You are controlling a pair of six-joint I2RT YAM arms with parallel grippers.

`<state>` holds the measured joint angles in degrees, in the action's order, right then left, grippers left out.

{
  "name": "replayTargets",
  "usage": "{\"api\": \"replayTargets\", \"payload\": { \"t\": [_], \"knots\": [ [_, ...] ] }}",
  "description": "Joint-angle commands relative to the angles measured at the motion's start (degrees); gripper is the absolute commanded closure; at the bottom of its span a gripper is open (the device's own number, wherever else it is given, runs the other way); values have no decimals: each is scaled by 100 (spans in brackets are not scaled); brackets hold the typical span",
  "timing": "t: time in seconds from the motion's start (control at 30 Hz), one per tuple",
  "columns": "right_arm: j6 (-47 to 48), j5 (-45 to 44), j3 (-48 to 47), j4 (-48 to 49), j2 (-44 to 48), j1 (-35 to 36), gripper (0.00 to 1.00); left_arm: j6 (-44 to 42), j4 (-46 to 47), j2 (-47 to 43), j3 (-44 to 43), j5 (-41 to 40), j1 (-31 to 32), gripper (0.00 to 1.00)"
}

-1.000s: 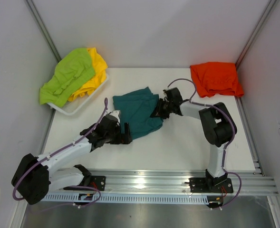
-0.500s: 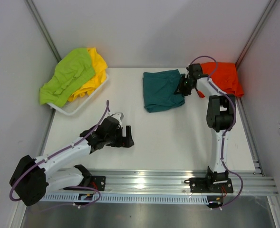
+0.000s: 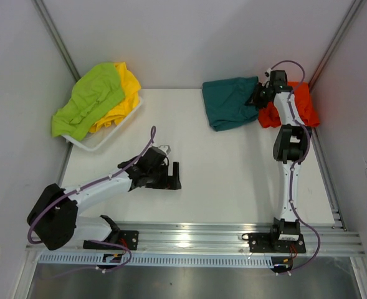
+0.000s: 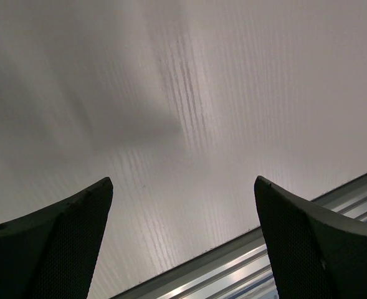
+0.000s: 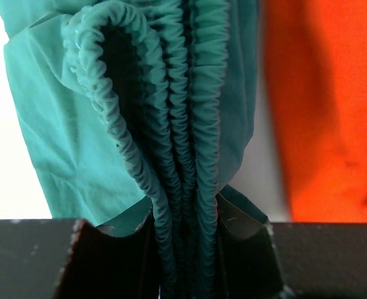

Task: Fold and stack the shorts
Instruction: Neatly place the folded shorts to the corner

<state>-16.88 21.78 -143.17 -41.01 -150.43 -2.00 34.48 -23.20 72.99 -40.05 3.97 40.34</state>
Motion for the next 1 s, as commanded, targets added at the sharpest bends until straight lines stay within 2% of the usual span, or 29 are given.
{"api": "replayTargets", "payload": {
  "t": [0.0, 0.17, 0.33, 0.7, 0.97],
  "knots": [
    [-43, 292, 27, 542, 427, -310, 100, -38, 114, 40, -284, 122, 36, 4],
    [-16, 300, -430, 428, 418, -459, 100, -90, 18, 294, -573, 192, 36, 4],
    [-289, 862, -457, 472, 506, -784, 100, -143, -96, 426, -750, 254, 36, 4],
    [-1589, 1828, -545, 629, 998, -1048, 100, -152, -360, 400, -934, 157, 36, 4],
    [-1800, 2084, -536, 928, 1130, -1487, 100, -240, -817, 400, -1267, 78, 36, 5]
  ]
}}
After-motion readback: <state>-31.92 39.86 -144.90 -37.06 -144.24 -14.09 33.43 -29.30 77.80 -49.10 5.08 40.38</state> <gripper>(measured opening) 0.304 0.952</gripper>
